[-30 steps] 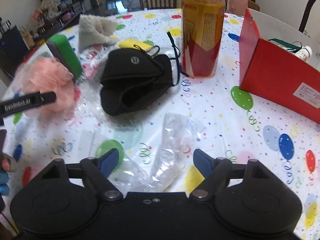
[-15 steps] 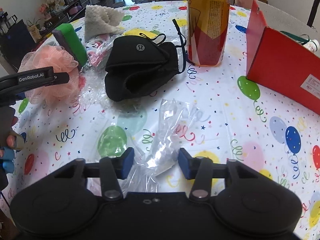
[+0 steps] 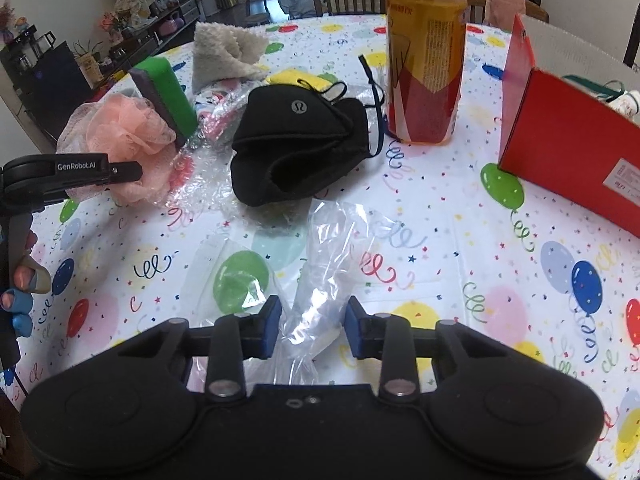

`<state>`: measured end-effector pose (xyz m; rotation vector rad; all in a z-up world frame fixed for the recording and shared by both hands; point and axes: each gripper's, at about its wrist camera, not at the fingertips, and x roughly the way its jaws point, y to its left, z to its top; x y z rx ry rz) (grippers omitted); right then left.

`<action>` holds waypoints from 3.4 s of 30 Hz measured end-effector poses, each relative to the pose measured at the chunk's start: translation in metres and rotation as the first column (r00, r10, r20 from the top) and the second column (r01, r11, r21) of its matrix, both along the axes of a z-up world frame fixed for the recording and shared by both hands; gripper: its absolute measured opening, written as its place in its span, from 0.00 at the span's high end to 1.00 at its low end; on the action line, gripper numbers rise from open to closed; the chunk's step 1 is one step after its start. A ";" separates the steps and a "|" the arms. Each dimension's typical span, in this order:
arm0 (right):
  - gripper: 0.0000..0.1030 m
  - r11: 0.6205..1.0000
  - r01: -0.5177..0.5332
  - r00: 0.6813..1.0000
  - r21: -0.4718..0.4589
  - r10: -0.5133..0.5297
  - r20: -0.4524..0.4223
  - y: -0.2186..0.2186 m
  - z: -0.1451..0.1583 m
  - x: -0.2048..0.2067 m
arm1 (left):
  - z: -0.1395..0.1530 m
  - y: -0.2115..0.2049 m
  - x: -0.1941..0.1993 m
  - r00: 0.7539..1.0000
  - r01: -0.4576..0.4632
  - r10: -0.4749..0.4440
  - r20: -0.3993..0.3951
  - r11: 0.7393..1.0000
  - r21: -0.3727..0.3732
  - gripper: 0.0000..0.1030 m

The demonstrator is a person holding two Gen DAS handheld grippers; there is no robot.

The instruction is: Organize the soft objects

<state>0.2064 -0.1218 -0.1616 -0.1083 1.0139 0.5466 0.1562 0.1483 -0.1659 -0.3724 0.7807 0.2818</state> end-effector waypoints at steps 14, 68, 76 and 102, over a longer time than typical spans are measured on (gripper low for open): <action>0.70 0.991 0.033 0.996 0.128 -0.043 0.076 -0.036 0.048 -0.013 | 0.045 -0.008 -0.043 0.994 0.059 -0.056 0.093 0.998 -0.023 0.76; 0.70 0.955 0.217 0.934 0.204 -0.264 0.242 -0.266 0.140 0.134 | 0.172 -0.278 0.121 0.766 0.616 -0.611 0.199 0.786 0.044 0.83; 0.70 0.970 0.205 0.934 0.131 -0.234 0.269 -0.280 0.133 0.185 | 0.159 -0.320 0.168 0.772 0.612 -0.622 0.129 0.783 0.113 0.83; 0.70 0.990 0.125 0.987 -0.060 -0.118 0.108 -0.271 0.039 0.285 | 0.072 -0.370 0.271 0.817 0.575 -0.556 -0.157 0.805 0.143 0.83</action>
